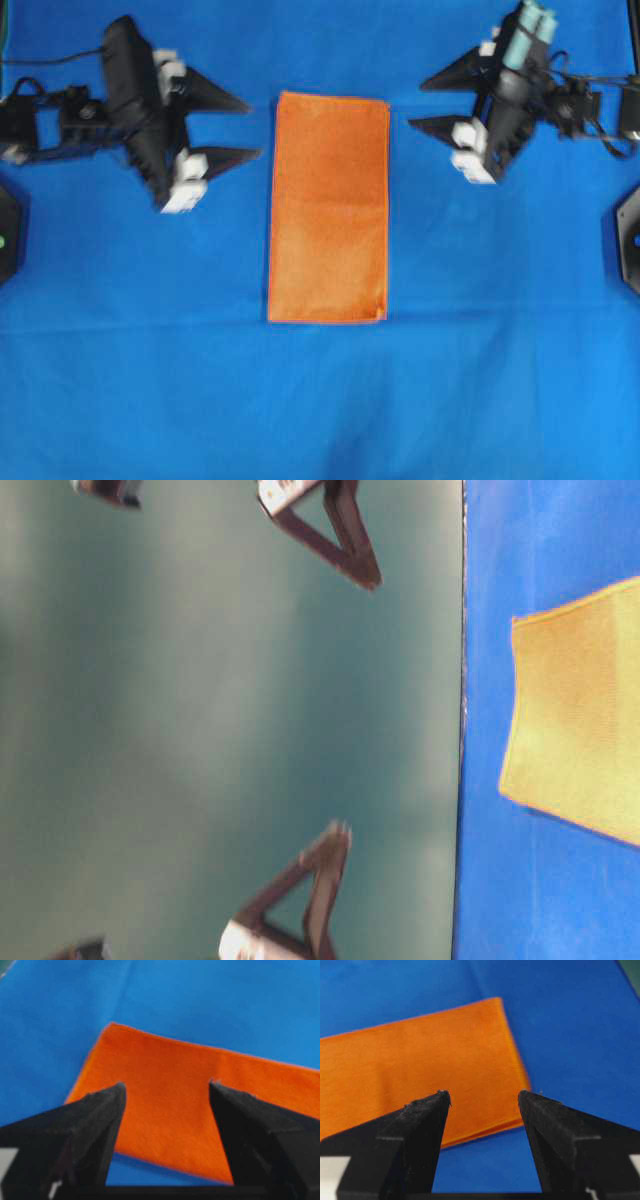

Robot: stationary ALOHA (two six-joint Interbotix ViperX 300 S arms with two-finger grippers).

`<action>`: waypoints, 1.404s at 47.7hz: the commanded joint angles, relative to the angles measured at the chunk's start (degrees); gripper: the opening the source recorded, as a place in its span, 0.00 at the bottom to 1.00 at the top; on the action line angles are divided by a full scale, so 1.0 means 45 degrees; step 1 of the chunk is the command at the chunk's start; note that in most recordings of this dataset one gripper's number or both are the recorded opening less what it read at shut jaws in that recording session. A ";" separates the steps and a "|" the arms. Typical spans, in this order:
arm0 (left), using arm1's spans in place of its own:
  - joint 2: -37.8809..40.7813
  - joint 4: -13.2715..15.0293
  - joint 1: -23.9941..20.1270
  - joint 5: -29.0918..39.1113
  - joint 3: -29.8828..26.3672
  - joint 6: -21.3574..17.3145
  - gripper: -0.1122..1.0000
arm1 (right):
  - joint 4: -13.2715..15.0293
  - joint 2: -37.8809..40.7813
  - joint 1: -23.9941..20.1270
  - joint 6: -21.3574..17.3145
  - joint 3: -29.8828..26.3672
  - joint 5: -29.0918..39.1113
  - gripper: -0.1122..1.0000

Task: Fold the orange towel.
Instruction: 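Move both grippers to the towel's top corners and pinch them, then lift the top corners and fold them down toward the bottom edge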

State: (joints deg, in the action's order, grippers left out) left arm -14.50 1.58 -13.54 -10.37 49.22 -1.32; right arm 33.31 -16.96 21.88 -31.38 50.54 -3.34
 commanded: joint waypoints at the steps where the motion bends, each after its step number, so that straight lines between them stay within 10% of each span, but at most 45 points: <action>1: 0.0762 -0.0020 -0.0410 -0.0176 -0.0820 -0.0020 0.67 | 0.0039 0.0586 0.0234 0.0020 -0.0781 0.0078 0.65; 43: 0.6777 0.0000 -0.2441 -0.2090 -0.2344 0.0000 0.69 | 0.0039 0.5938 0.1270 -0.0020 -0.2227 -0.0625 0.62; 55: 0.6797 -0.0020 -0.2363 -0.2129 -0.2441 -0.0508 0.25 | 0.0020 0.5918 0.1270 -0.0078 -0.2148 -0.0898 0.14; 67: 0.6777 -0.0020 -0.2324 -0.2168 -0.2500 -0.1367 0.12 | -0.0273 0.5918 0.1250 -0.0117 -0.2227 -0.0977 0.13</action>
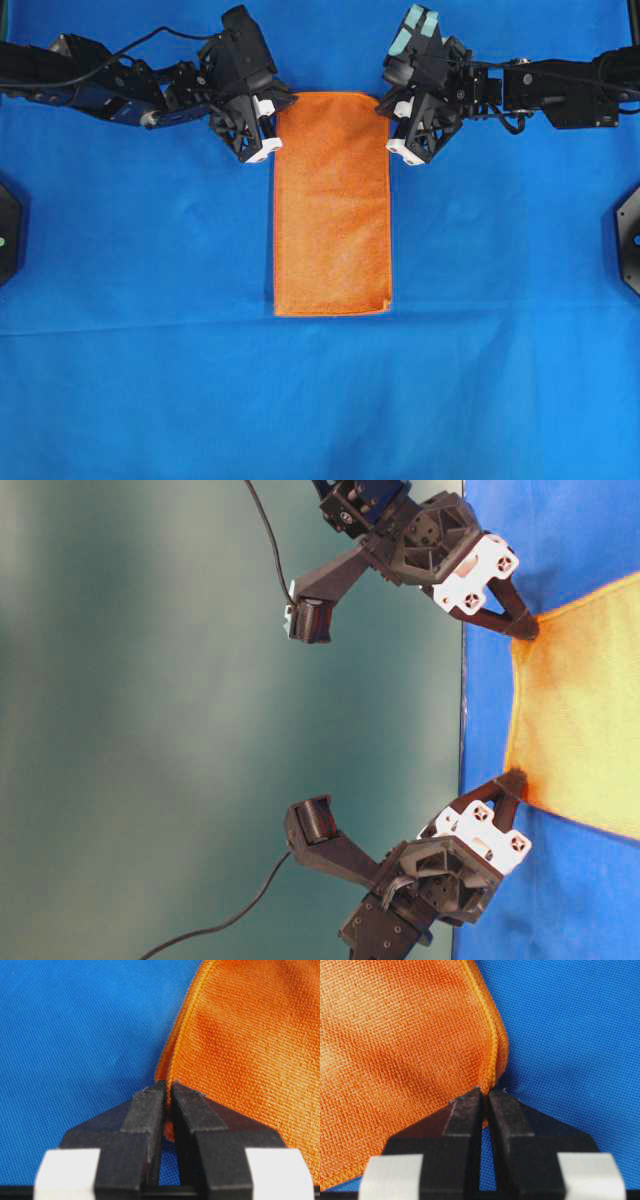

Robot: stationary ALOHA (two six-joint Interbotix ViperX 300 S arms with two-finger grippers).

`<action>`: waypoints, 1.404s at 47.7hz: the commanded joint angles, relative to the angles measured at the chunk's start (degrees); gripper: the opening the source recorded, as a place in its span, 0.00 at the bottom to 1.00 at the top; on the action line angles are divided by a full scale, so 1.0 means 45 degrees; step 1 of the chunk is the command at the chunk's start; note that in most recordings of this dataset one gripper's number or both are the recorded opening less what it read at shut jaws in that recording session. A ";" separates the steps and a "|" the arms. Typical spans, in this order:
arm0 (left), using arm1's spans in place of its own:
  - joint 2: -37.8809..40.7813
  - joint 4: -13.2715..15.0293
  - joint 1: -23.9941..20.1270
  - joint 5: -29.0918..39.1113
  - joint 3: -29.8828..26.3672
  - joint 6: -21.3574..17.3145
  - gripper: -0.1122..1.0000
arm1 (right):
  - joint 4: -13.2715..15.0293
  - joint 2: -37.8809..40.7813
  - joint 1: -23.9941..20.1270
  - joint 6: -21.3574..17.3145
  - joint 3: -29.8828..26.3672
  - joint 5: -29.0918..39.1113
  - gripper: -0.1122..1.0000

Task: Fold the orange towel.
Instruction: 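Lift the top corners and fold them down toward the bottom edge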

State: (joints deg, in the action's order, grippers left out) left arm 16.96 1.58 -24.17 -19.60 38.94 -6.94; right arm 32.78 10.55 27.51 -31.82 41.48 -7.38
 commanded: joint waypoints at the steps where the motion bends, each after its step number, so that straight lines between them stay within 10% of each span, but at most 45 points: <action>1: -0.0215 -0.0020 0.0059 -0.0098 -0.0215 -0.0195 0.12 | -0.0195 -0.0195 0.0000 -0.0020 -0.0234 -0.0059 0.13; 42: -0.1562 -0.0020 -0.0449 0.1211 -0.0723 -0.1133 0.12 | -0.0313 -0.1113 0.0742 0.0020 -0.0684 0.0703 0.13; 67: -0.4297 -0.0020 0.2227 0.3555 0.0566 -0.0957 0.12 | -0.0957 -0.3789 -0.2070 -0.0059 0.0664 0.1719 0.13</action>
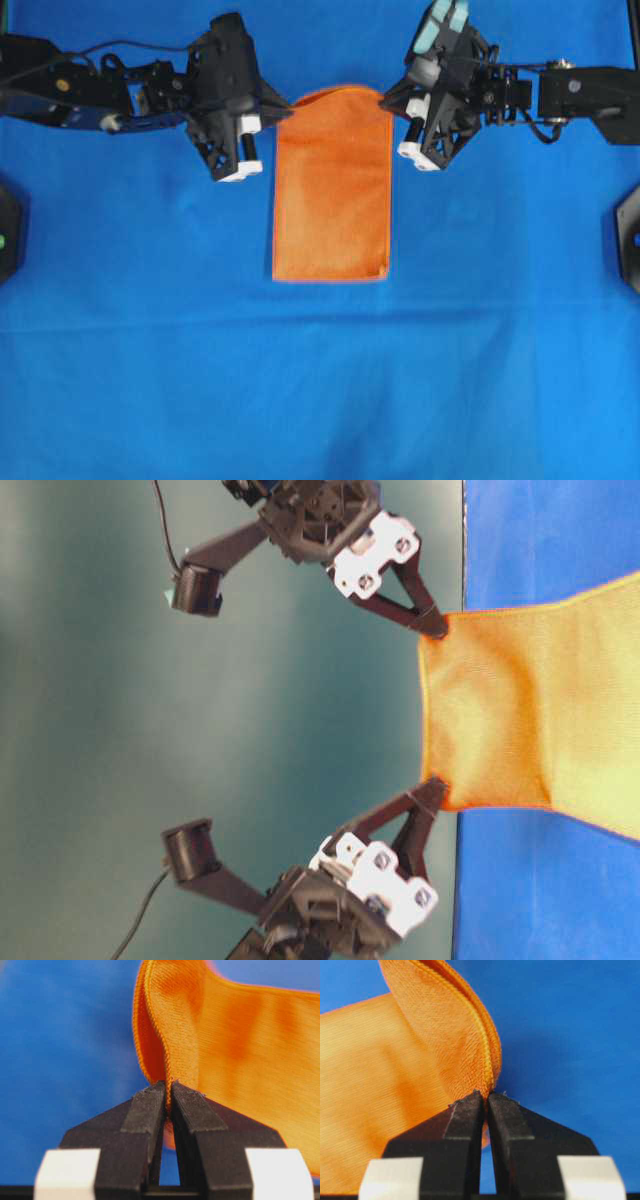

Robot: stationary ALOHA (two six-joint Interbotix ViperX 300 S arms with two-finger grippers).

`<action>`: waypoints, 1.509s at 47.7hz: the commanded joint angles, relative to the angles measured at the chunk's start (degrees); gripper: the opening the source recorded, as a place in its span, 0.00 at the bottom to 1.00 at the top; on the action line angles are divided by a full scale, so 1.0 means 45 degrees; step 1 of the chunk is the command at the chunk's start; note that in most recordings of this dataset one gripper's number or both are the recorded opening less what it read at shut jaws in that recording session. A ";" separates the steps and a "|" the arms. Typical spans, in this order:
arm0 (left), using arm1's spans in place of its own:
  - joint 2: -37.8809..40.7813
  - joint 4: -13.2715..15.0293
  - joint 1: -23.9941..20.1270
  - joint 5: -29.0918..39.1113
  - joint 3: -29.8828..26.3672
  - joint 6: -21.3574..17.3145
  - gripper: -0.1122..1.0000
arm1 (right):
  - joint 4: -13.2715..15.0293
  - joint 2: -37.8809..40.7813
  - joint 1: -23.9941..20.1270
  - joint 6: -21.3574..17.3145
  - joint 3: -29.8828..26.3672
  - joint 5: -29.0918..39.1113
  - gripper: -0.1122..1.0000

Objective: Fold the orange towel.

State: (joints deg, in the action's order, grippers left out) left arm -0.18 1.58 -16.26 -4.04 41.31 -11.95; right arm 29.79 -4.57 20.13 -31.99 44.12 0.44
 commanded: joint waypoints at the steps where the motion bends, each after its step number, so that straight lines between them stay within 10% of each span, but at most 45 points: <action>1: -0.0527 -0.0020 0.0625 0.0137 0.0098 0.0215 0.12 | -0.0391 -0.0449 -0.0566 -0.0020 0.0137 -0.0020 0.13; 21: -0.0137 0.0020 0.3555 0.0293 0.0234 0.1504 0.12 | -0.1758 -0.0469 -0.2773 -0.0020 0.0879 0.0410 0.13; 65: 0.1172 0.0020 0.4531 -0.0215 0.0645 0.2754 0.13 | -0.2852 0.1094 -0.4043 -0.0020 0.0781 -0.0645 0.14; 72: 0.0918 0.0020 0.4531 -0.0059 0.0586 0.2578 0.41 | -0.2852 0.1055 -0.4180 0.0000 0.0586 -0.0449 0.49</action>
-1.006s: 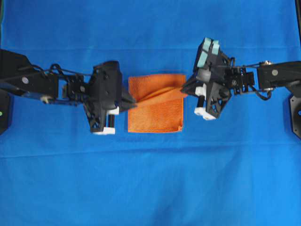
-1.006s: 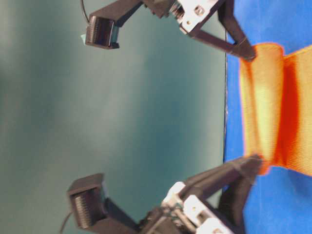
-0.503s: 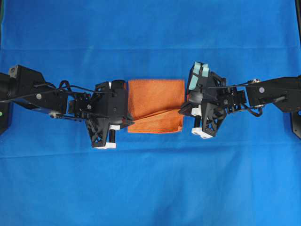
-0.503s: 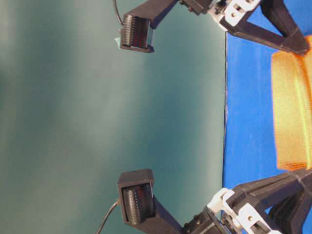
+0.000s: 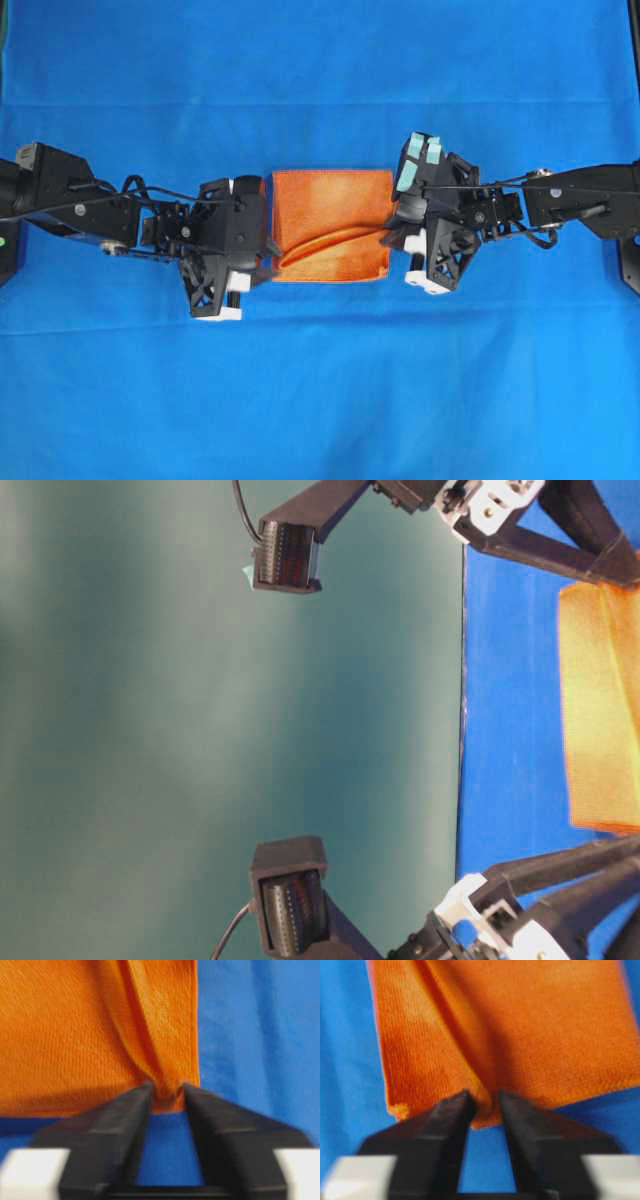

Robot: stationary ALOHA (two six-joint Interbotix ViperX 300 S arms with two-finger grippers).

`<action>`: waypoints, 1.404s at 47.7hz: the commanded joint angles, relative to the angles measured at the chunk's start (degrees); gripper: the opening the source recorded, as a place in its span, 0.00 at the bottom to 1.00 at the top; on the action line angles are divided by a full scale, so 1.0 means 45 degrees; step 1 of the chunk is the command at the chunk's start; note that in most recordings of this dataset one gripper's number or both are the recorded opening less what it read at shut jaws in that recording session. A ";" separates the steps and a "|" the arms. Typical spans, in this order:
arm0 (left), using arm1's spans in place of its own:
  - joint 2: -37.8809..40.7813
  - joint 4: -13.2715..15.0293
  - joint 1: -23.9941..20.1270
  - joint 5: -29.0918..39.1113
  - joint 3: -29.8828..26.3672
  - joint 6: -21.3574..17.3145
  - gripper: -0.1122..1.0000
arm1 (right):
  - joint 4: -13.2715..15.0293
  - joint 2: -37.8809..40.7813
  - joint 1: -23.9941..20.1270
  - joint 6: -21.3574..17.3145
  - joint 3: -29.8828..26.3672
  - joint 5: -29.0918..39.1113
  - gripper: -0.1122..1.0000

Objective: Fold the orange towel.

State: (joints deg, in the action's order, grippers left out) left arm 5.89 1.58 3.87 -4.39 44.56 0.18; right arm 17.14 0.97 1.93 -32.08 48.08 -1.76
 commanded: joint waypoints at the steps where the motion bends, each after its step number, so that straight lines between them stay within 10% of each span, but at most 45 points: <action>1: -0.0508 0.0020 0.0059 0.0059 -0.0137 -0.0117 0.47 | -0.0039 -0.0215 -0.0156 0.0020 -0.0332 0.0098 0.54; 8: -0.1484 0.0000 0.0039 0.0605 -0.0117 -0.0254 0.76 | -0.0020 -0.0918 -0.0234 0.0059 -0.0586 0.0938 0.66; 28: -0.6113 0.0000 -0.0137 0.2891 0.0977 -0.0566 0.70 | 0.0898 -0.5703 -0.0234 0.0234 -0.0391 0.3379 0.64; 47: -1.2207 0.0000 -0.0684 0.2813 0.3828 -0.0586 0.70 | 0.2090 -0.9902 -0.0176 0.0234 0.1816 0.3809 0.64; 67: -1.5801 0.0000 -0.1113 0.2871 0.6348 -0.0566 0.69 | 0.2031 -1.3496 0.0566 0.0039 0.5039 0.3086 0.64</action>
State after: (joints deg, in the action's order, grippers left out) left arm -63.98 1.58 -0.88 8.70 72.77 -2.46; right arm 26.46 -58.45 4.04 -31.73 69.70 13.62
